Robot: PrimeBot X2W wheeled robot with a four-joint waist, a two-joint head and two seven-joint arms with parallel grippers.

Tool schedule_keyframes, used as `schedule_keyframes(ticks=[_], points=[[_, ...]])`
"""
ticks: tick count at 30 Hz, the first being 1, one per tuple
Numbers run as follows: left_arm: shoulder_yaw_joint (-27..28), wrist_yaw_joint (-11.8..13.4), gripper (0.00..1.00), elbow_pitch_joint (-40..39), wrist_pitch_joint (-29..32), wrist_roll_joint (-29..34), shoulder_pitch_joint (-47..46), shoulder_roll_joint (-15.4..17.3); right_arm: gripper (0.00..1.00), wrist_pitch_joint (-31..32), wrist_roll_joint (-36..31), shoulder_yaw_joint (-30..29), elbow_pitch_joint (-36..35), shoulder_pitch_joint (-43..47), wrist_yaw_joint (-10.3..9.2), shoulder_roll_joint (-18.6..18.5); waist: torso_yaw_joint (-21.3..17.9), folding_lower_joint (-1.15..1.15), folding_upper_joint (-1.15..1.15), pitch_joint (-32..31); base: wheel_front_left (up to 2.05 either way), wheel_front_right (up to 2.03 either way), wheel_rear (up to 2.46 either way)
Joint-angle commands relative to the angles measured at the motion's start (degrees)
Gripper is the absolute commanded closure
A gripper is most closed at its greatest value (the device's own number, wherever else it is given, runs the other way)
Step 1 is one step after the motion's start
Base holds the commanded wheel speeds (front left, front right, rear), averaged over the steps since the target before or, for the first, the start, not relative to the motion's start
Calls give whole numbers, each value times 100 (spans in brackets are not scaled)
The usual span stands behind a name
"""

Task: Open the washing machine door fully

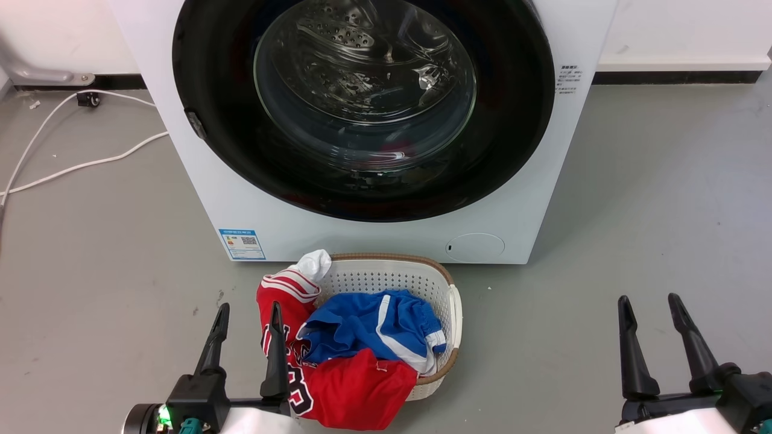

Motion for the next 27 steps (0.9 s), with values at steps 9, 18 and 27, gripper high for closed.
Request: schedule_keyframes(ticks=[9, 18, 27], points=[[1, 27, 0, -3, -44, -8, 41, -9, 100, -16, 1421, 235, 118, -3, -1, 4, -3, 0, 0, 1, 0, 0, 0], [-4, 34, 0, 8, -44, -24, 71, -9, 100, -15, 5835, 588, 519, -122, -1, 3, 14, 0, 0, -21, 0, 0, 0], [14, 25, 0, -3, -43, -53, 79, -9, 100, 172, 8359, 1030, 131, -129, -1, -4, -10, 0, 0, -22, 0, 0, 0]])
